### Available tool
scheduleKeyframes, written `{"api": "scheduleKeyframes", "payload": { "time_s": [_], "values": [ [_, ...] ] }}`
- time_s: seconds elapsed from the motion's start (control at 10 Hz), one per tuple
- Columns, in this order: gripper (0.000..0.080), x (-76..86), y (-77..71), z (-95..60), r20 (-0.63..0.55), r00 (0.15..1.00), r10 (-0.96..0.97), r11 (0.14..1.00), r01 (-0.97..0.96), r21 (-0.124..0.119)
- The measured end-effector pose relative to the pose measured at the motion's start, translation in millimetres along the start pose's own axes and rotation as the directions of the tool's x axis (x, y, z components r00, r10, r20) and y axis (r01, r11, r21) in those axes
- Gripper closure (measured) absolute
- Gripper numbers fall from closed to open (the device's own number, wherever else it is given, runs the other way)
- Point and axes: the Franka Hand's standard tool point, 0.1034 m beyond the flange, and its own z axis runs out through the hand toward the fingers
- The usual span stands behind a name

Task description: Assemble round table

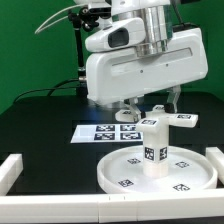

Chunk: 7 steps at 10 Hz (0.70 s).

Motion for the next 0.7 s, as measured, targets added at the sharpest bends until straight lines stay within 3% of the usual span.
{"api": "scheduleKeyframes", "payload": {
  "time_s": [0.2,0.7],
  "values": [
    [0.0363,0.2,-0.2,0.0,0.0,0.989,0.148,0.989,-0.148,0.0],
    [0.0363,2.5,2.5,-0.6,-0.063,0.847,0.529,0.849,-0.527,0.047]
  ]
}}
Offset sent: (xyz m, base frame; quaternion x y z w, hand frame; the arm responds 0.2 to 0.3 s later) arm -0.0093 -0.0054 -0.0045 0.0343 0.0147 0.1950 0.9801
